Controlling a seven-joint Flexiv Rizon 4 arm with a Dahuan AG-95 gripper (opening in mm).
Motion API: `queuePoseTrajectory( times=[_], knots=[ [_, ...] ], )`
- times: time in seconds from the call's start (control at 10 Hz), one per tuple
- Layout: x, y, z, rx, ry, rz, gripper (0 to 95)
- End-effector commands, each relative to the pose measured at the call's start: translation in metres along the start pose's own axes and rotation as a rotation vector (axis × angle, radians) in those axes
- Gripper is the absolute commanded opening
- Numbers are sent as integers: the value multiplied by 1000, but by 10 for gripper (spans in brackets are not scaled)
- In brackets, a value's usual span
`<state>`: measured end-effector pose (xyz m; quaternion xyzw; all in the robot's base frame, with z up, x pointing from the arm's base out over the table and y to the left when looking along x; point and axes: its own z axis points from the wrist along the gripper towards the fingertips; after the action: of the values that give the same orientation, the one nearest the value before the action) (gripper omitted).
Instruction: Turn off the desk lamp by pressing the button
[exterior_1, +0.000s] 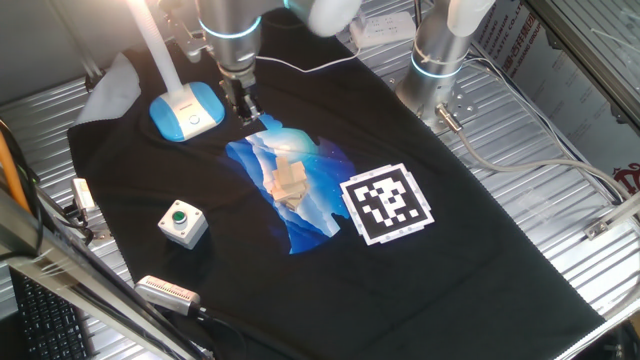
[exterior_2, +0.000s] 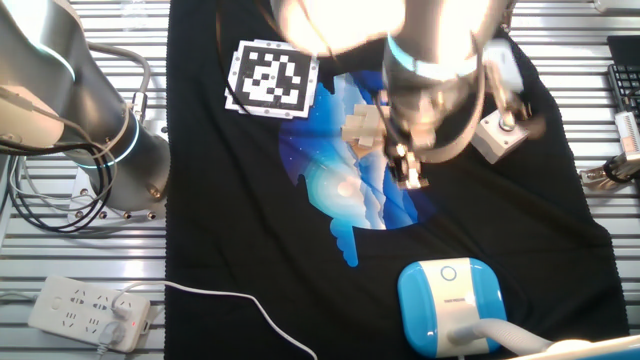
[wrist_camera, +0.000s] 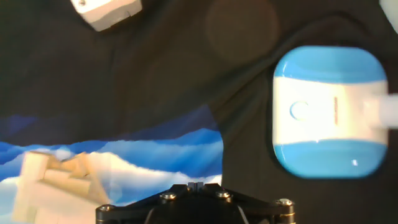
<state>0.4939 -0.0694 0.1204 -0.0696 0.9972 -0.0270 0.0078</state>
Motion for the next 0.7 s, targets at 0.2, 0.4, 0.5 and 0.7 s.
queuePoseTrajectory(
  times=[0.2, 0.4, 0.5, 0.7],
  knots=[
    [-14, -18, 20, -15, 7, -35, 0],
    [-21, -27, 32, -20, 3, -52, 0],
    [-24, -30, 37, -18, 4, -57, 0],
    [-29, -35, 46, -14, 3, -64, 0]
  ],
)
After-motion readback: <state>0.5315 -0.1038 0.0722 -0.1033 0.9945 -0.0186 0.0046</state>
